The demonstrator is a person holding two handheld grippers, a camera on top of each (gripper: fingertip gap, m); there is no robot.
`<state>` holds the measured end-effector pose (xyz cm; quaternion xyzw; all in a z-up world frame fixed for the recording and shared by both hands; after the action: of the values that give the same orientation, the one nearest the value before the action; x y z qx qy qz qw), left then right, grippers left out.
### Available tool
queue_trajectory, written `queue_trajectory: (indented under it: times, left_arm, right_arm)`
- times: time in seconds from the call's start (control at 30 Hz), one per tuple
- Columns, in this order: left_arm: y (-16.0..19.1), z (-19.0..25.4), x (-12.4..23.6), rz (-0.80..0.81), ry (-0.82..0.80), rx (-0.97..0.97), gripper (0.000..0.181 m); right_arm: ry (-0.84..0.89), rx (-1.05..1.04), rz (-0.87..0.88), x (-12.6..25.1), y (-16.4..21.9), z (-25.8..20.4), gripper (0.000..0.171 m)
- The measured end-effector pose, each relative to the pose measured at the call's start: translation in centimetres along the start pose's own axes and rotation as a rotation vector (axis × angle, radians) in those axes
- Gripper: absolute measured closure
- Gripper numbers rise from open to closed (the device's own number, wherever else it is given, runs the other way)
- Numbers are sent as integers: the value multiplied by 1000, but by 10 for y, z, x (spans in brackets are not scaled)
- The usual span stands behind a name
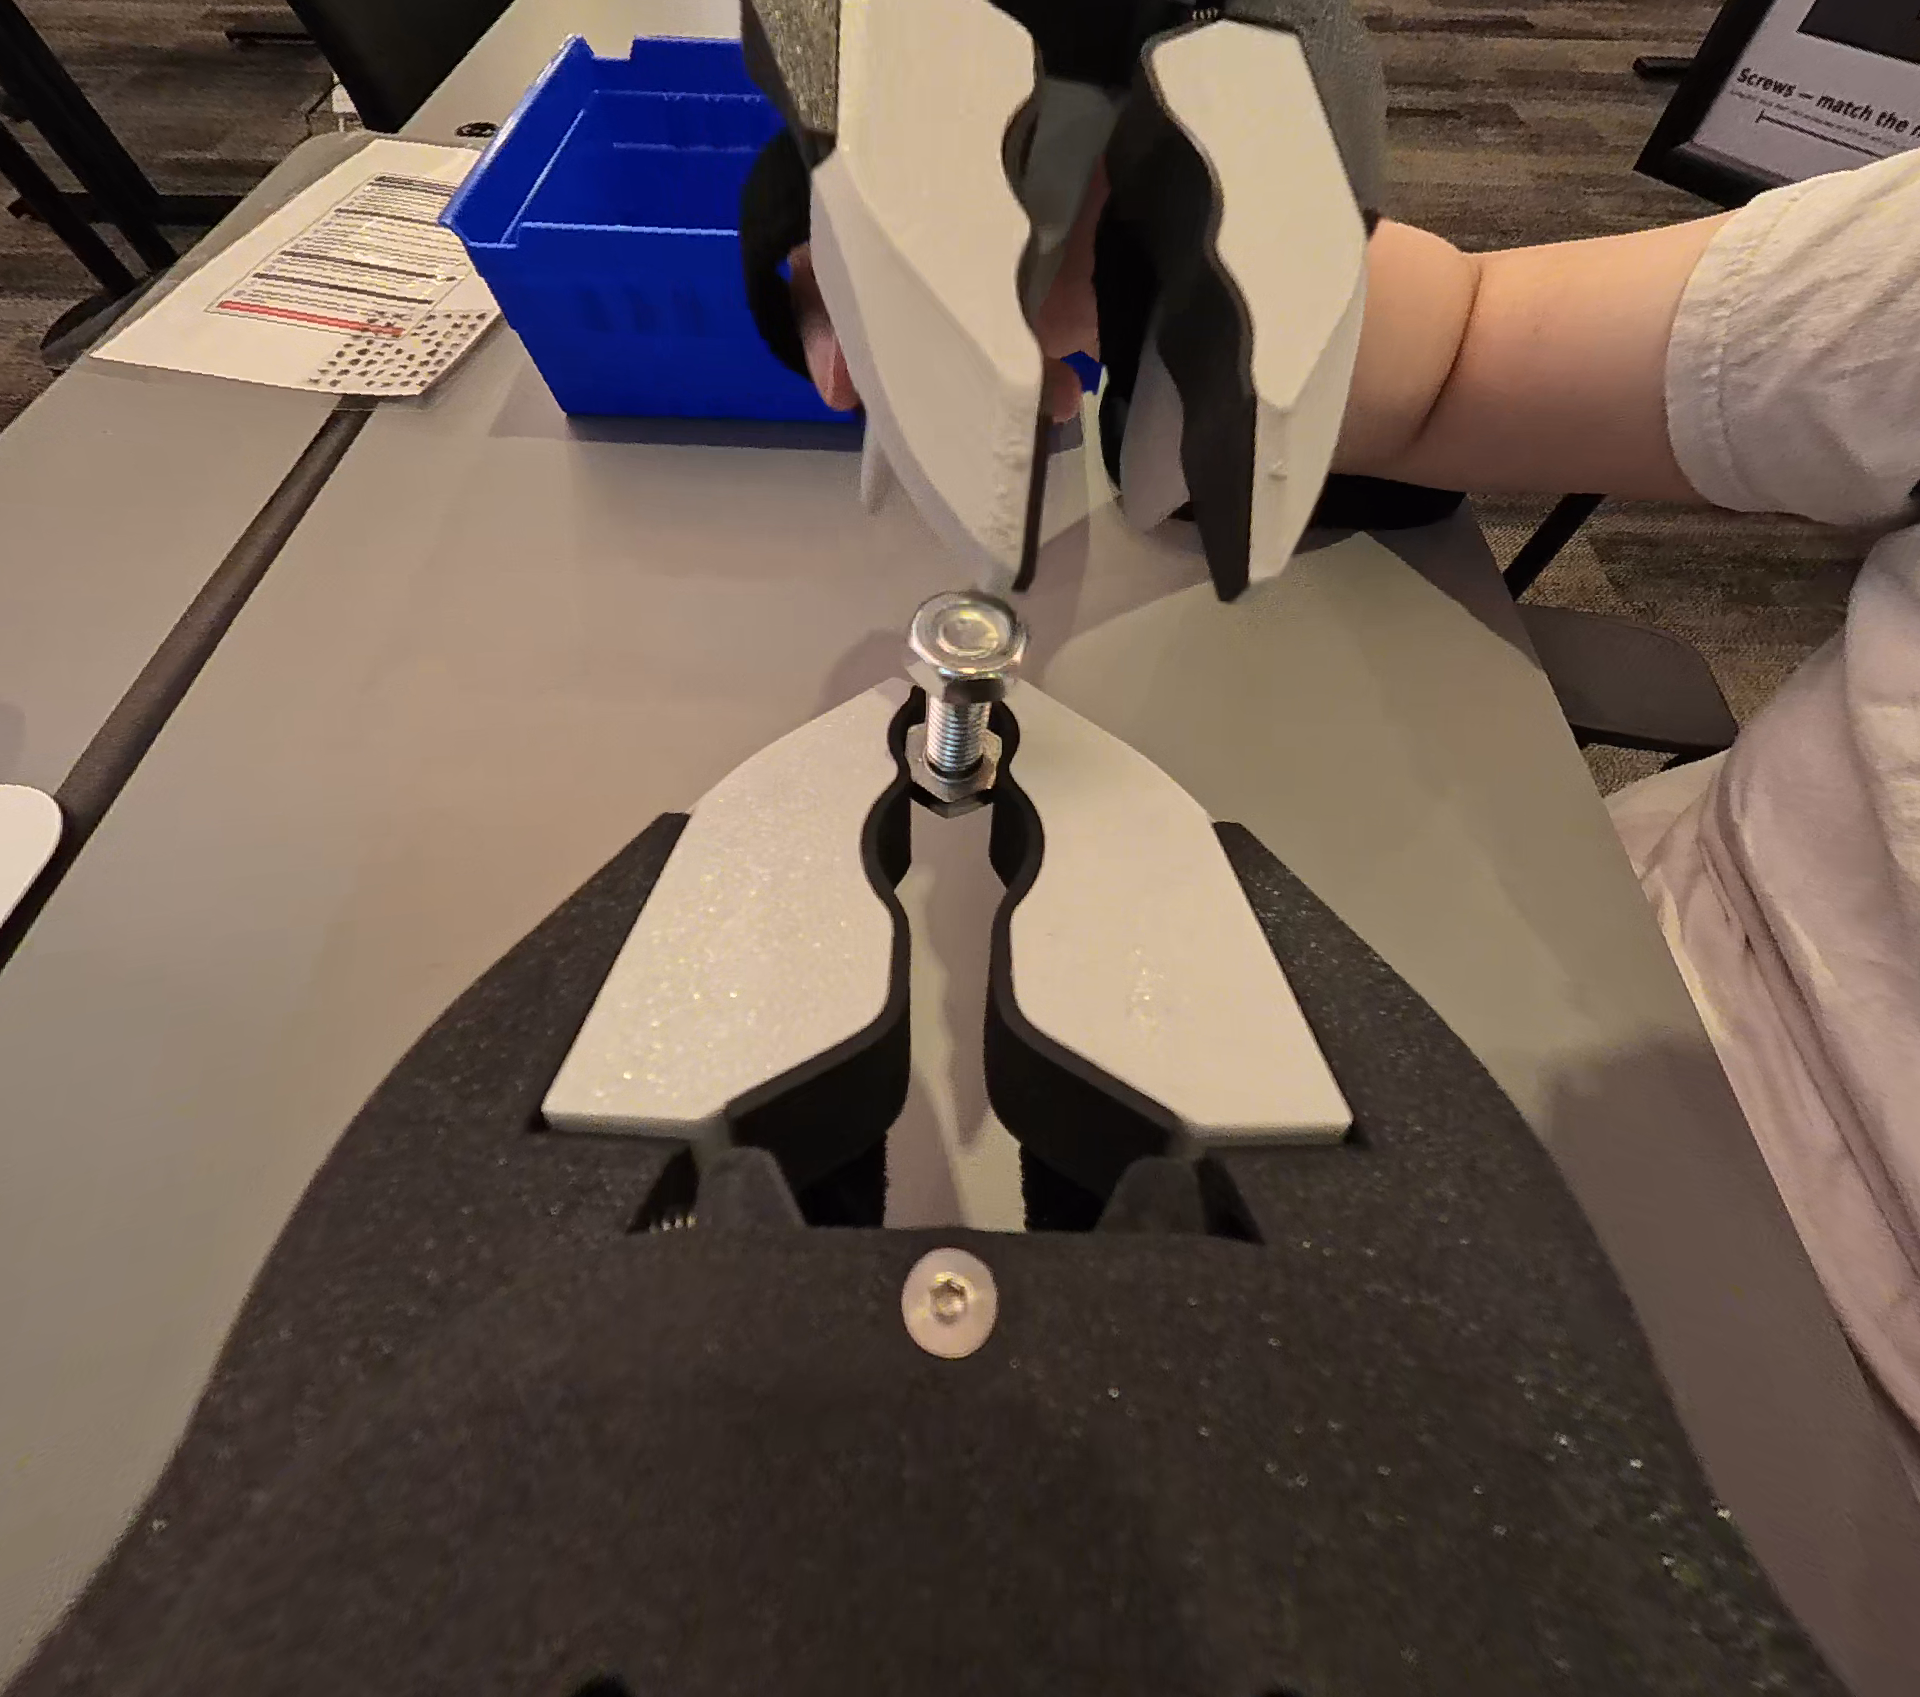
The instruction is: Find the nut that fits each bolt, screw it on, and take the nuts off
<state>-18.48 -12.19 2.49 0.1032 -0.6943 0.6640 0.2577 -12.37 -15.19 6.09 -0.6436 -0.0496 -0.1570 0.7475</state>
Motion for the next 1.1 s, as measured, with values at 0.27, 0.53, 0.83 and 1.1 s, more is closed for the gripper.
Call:
queue_trajectory:
  times: [0.27, 0.53, 0.83, 1.1]
  left_arm:
    - [-3, 4, 0, 0, 5, -18, 172]
    - [-2, -1, 6, 11, -4, 4, 172]
    - [0, -1, 2, -12, -19, -13, 172]
    - [0, 2, -2, -15, -2, -11, 172]
  right_arm:
    - [52, 38, -28, -10, 5, 2, 134]
    - [83, 45, -42, -2, 4, 6, 146]
    - [93, 86, -98, -5, 6, 2, 137]
    - [109, 54, -69, -4, 6, 7, 136]
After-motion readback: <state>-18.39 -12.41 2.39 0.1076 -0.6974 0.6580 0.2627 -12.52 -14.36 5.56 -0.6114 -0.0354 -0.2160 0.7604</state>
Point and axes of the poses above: each gripper's, where its closed fingertips meet, x back along the fingers, y out of its underside, z = x × y across the jaws, the point moved 5 cm from there along x, back along the fingers, and after that the axes turned 5 degrees about -z, right-handed, at the moved point
